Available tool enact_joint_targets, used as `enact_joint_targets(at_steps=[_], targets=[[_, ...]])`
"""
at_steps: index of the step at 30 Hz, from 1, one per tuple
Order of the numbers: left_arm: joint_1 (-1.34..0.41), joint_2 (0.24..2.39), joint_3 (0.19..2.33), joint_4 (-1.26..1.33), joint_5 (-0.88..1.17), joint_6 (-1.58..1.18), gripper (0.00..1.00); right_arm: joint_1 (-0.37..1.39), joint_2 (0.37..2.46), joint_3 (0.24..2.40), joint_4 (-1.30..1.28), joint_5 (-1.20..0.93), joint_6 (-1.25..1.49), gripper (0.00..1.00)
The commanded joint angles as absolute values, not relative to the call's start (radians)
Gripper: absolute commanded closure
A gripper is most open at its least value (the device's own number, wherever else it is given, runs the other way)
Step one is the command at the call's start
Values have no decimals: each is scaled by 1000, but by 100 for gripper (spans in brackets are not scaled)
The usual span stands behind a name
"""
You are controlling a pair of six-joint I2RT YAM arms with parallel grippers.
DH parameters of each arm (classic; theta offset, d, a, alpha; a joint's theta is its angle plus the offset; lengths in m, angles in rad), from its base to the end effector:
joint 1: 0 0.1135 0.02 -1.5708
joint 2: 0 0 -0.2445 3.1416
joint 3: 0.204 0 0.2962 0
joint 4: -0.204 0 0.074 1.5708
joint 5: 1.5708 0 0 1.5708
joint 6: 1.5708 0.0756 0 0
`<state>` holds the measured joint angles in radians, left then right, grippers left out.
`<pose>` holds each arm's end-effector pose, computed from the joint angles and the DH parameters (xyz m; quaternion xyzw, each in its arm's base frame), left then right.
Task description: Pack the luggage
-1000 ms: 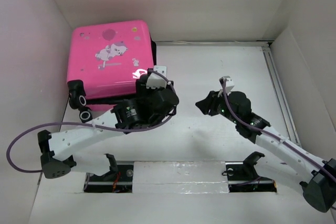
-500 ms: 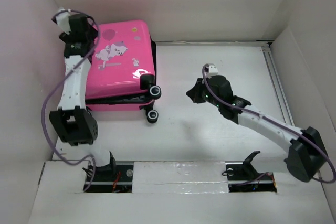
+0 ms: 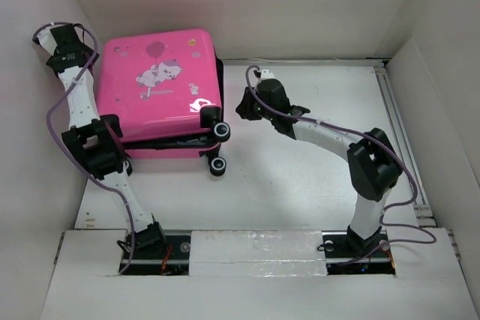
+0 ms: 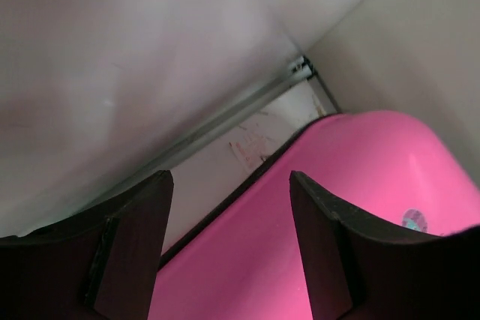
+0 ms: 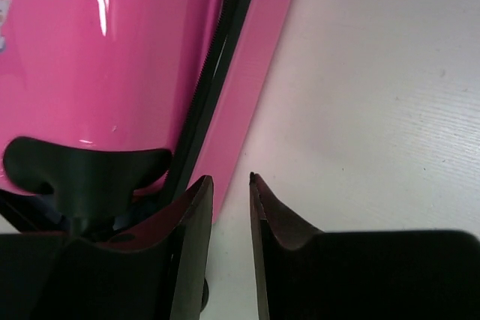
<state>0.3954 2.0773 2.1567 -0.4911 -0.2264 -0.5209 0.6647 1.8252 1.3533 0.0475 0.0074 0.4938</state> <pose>0.5087 0.2307 0.3510 -0.4232 0.7183 0.0602 0.5490 0.3966 0.3101 0.2101 -0.0697 0.8373 0.2943 0.4556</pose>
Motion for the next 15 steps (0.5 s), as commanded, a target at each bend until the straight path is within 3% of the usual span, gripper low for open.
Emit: enact_joint_targets(at_steps=[1, 4, 10, 15], targets=[[391, 2100, 2178, -494, -140, -492, 42, 680, 1862, 1434, 107, 9, 505, 68], [348, 2129, 2146, -503, -124, -471, 44, 680, 1882, 1456, 107, 9, 505, 68], [252, 2067, 1843, -384, -34, -509, 46, 670, 1893, 1445, 107, 46, 505, 66], [180, 1954, 1516, -148, 139, -649, 48, 638, 1734, 1209, 127, 185, 546, 66]])
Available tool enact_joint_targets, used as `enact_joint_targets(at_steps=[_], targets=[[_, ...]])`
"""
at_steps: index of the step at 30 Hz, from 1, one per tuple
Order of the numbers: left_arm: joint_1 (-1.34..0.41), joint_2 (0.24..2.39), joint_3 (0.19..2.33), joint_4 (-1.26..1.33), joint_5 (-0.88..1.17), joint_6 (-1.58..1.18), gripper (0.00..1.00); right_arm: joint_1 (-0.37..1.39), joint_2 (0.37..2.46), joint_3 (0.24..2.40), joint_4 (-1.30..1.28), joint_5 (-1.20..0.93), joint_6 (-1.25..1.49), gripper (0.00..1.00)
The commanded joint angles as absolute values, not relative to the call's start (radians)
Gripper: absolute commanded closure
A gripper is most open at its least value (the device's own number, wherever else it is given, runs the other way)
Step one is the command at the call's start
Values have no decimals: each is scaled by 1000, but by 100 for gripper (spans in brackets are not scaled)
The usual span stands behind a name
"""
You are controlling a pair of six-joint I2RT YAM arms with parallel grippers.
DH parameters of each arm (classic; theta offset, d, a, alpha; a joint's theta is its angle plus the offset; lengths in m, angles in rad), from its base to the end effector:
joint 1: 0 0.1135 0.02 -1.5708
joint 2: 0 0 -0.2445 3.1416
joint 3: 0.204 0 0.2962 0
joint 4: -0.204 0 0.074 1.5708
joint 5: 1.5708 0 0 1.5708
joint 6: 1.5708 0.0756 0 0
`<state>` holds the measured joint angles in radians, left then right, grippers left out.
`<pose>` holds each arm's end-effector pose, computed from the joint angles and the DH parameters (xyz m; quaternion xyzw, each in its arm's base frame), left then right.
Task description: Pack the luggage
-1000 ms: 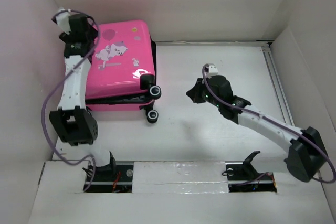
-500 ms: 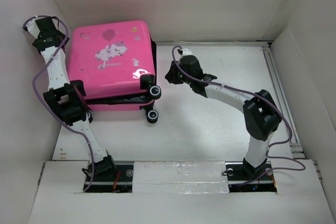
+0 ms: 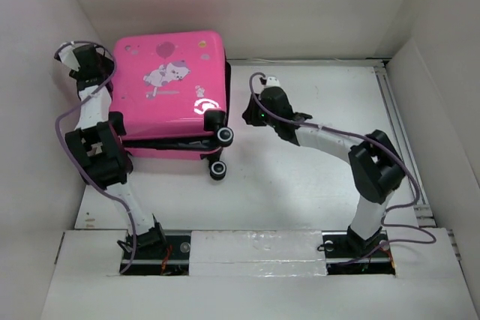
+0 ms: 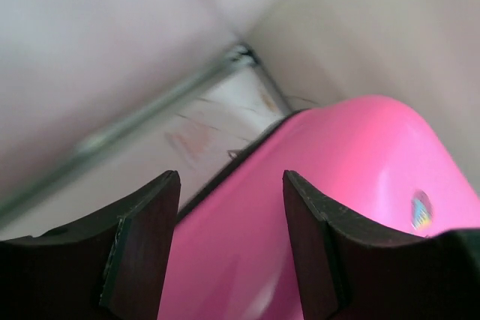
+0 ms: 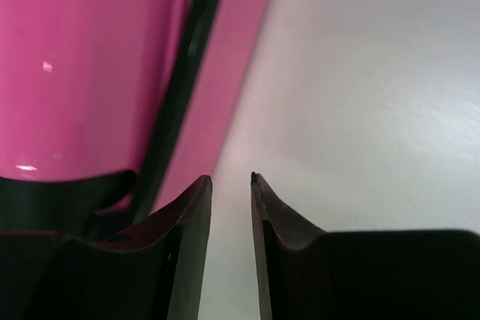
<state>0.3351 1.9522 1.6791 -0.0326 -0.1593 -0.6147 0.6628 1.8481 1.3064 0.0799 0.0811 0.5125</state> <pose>0.5138 0.1916 0.2752 -0.4094 0.6935 -0.0186 0.5925 0.3980 0.3029 0.1840 -0.0425 0.8487 0.2630 0.4569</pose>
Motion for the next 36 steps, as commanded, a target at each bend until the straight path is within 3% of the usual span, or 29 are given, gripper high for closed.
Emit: enact_joint_targets(at_steps=[1, 6, 8, 11, 17, 22, 24, 28, 31, 36], targets=[[160, 1939, 1449, -132, 140, -649, 48, 628, 1667, 1168, 159, 186, 546, 66], [17, 1821, 1306, -80, 138, -693, 48, 516, 1514, 1031, 126, 236, 546, 66], [-6, 1767, 1164, 20, 164, -730, 48, 465, 1487, 1009, 117, 212, 531, 61], [-43, 1651, 992, 135, 213, -788, 48, 388, 1499, 1009, 103, 143, 522, 59], [-81, 1406, 905, 124, 222, -781, 48, 333, 1536, 1009, 103, 124, 522, 59], [-81, 1189, 876, 46, -98, -802, 46, 278, 1584, 1020, 103, 97, 532, 59], [-31, 1131, 835, 93, -126, -828, 46, 253, 1594, 1045, 92, 97, 532, 59], [-31, 1189, 793, 114, -157, -874, 48, 222, 1629, 1071, 92, 115, 552, 61], [-31, 1249, 743, 149, -181, -928, 56, 213, 1690, 1138, 83, 94, 552, 62], [-31, 1405, 707, 249, -79, -937, 65, 256, 1863, 1291, -6, 66, 534, 77]])
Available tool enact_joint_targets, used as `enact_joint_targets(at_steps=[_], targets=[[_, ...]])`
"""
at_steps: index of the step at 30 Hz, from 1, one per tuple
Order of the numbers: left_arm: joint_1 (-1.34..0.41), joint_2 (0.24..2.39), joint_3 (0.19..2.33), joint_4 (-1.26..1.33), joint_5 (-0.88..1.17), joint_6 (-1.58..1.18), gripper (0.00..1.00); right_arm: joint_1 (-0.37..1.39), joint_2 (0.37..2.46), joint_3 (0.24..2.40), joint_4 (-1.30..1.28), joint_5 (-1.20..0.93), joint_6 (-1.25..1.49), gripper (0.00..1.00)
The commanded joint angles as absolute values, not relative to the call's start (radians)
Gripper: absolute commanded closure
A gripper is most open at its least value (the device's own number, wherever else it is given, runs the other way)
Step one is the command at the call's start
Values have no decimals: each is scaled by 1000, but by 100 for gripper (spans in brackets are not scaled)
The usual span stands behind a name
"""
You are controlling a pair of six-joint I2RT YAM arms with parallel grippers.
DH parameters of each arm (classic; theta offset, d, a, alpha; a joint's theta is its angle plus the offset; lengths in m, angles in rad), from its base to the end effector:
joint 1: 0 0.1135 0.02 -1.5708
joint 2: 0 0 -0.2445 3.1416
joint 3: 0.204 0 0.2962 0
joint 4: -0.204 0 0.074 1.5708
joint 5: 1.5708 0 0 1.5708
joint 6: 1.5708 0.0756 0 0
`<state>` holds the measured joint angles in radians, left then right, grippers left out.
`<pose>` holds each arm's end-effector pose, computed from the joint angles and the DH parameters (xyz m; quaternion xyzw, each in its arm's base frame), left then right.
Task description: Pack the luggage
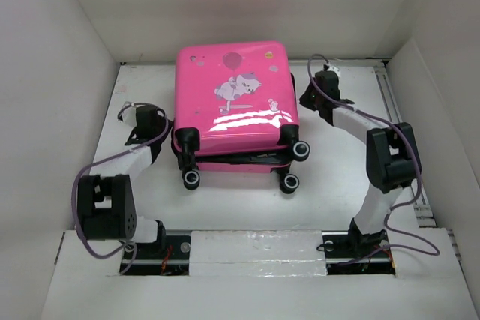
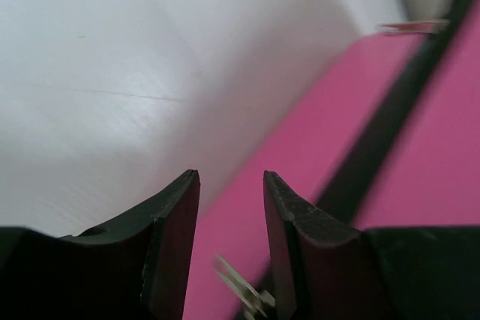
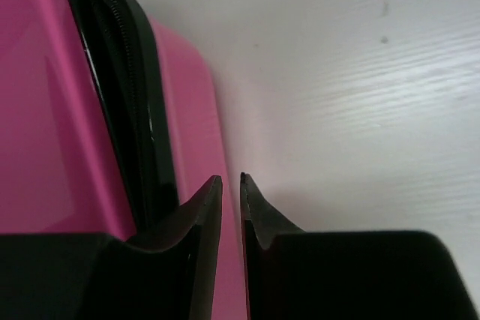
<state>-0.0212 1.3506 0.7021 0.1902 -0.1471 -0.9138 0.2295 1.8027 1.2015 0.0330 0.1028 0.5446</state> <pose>0.3676 0.0033 0.1589 -0.4006 0.7472 -0.1816 0.4982 0.4644 0.1005 0.1566 0.1618 0.8611 0.1394 0.4614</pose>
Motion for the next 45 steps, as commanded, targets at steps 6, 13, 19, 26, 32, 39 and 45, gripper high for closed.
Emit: enact_joint_targets(at_steps=[6, 13, 19, 26, 32, 39, 45], targets=[[-116, 1505, 661, 353, -55, -928, 70, 353, 2002, 1468, -15, -49, 502, 79], [-319, 1411, 537, 361, -124, -904, 71, 471, 2169, 1765, -87, -168, 456, 79], [-559, 1289, 454, 284, -198, -965, 71, 495, 2278, 1960, -91, -420, 446, 78], [-868, 1104, 399, 72, -434, -1169, 68, 396, 2206, 1973, -81, -483, 492, 58], [-959, 864, 457, -231, -659, -1210, 57, 299, 2109, 1982, -107, -483, 503, 34], [-959, 631, 499, -160, -747, -1040, 59, 177, 1909, 1945, -139, -462, 489, 24], [-968, 532, 535, 288, -842, -675, 64, 178, 1501, 1513, -57, -260, 457, 93]])
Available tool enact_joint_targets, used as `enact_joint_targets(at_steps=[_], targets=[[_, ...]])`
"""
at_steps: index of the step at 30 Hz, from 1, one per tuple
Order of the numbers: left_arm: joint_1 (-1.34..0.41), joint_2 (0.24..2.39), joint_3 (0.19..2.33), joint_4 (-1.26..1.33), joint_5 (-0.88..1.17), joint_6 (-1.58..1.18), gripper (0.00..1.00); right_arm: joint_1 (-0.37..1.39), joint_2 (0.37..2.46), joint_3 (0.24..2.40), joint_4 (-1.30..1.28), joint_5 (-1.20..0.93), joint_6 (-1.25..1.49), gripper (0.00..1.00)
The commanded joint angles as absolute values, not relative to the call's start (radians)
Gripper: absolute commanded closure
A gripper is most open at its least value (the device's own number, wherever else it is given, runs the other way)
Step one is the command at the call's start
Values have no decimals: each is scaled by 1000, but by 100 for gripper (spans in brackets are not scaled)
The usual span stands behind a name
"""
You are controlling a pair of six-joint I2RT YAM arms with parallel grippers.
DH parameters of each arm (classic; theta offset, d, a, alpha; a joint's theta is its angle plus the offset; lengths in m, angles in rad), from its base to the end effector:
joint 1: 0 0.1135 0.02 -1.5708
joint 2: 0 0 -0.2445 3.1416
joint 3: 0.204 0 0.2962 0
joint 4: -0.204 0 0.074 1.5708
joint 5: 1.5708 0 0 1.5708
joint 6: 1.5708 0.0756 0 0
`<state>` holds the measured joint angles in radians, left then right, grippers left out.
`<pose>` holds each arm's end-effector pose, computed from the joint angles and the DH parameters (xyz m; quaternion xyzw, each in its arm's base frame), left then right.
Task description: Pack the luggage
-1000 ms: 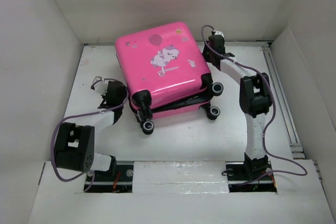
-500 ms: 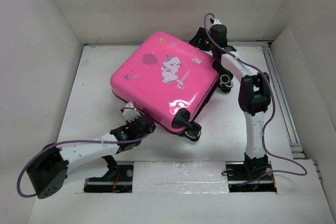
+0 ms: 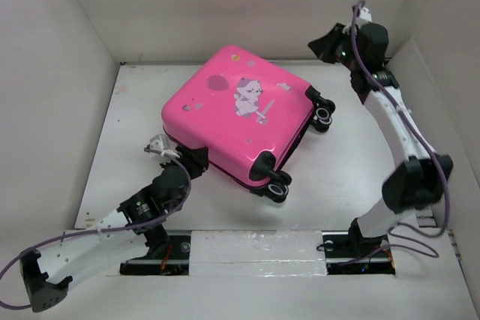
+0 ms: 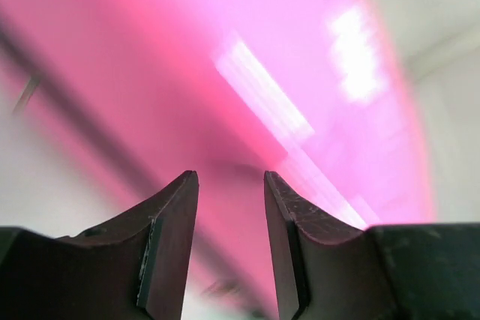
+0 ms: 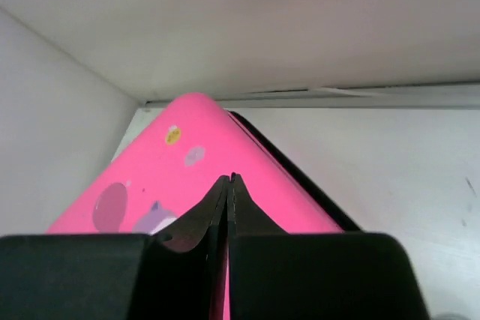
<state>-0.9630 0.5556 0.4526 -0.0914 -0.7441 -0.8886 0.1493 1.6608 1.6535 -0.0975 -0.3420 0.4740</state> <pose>0.1757 -0.1630 0.2473 -0.2040 0.7276 -0.3040 0.5801 0.4678 0.0960 0.3997 0.0060 0.7411 0.3225 0.5888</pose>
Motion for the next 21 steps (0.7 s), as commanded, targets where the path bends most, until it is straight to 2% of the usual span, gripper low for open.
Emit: enact_joint_targets(at_steps=[1, 3, 6, 7, 8, 10, 14, 16, 21], targets=[[-968, 579, 551, 360, -853, -631, 64, 208, 1443, 1361, -4, -194, 457, 98], [-968, 650, 600, 507, -867, -530, 64, 244, 1337, 1216, 37, -126, 485, 100], [-899, 839, 759, 560, -908, -474, 62, 311, 1152, 975, 70, 26, 534, 100], [-856, 883, 873, 499, -867, -494, 57, 324, 1081, 927, 80, 43, 544, 100], [-806, 929, 938, 462, -742, -518, 57, 334, 1047, 886, 80, 60, 561, 100], [-631, 1069, 1103, 332, -628, -586, 57, 367, 946, 770, 69, 116, 571, 100], [-340, 1279, 1231, 252, -341, -692, 56, 413, 818, 615, 41, 219, 621, 100], [-193, 1401, 1268, 206, -223, -759, 56, 413, 818, 577, 52, 233, 621, 100], [20, 1684, 1432, 86, 105, -790, 54, 413, 1026, 626, 52, 175, 621, 100]])
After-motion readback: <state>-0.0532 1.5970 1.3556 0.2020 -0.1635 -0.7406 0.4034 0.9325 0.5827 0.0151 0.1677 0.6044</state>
